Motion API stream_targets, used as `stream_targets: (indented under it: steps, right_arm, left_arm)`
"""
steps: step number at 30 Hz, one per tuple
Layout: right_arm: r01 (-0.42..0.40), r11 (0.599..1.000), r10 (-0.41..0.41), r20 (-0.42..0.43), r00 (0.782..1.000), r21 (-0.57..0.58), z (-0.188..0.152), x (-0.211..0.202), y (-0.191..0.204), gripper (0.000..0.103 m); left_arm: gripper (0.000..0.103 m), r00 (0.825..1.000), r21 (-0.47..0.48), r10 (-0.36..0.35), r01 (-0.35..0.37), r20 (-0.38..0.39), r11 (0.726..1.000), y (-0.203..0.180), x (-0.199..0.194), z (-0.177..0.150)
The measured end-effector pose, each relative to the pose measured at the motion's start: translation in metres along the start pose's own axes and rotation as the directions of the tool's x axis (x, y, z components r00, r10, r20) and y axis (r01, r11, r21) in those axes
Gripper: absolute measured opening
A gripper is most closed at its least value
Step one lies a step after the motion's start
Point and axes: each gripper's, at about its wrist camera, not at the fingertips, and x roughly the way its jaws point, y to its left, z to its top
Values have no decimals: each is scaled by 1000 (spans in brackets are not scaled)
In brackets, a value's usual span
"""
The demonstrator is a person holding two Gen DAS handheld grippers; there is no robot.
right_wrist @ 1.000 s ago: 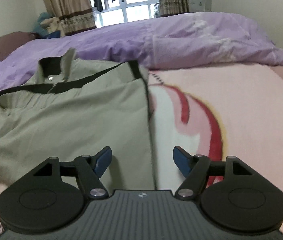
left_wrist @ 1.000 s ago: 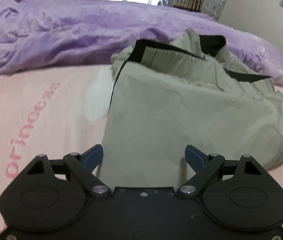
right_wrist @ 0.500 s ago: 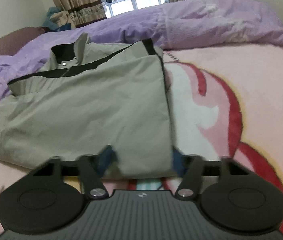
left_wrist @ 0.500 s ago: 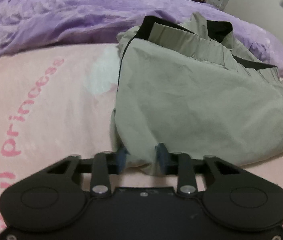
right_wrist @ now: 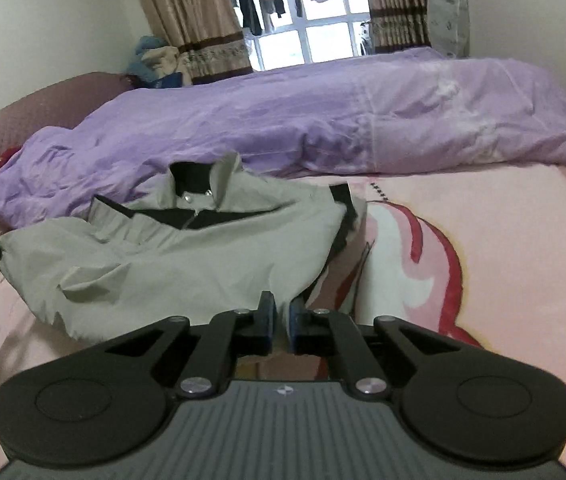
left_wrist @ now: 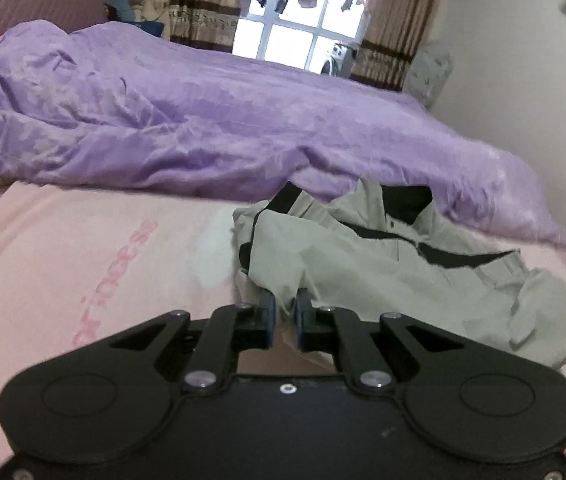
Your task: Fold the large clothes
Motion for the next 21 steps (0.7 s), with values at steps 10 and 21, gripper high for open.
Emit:
stream_targets:
  steps: [10, 21]
  right_arm:
    - [77, 989, -63, -105, 992, 126, -96, -55, -3, 4]
    - [68, 953, -39, -103, 994, 296, -140, -10, -45, 4]
  left_arm:
    - [8, 991, -12, -20, 19, -131, 1000, 5, -66, -118]
    - [16, 981, -134, -11, -15, -192, 991, 33, -30, -157]
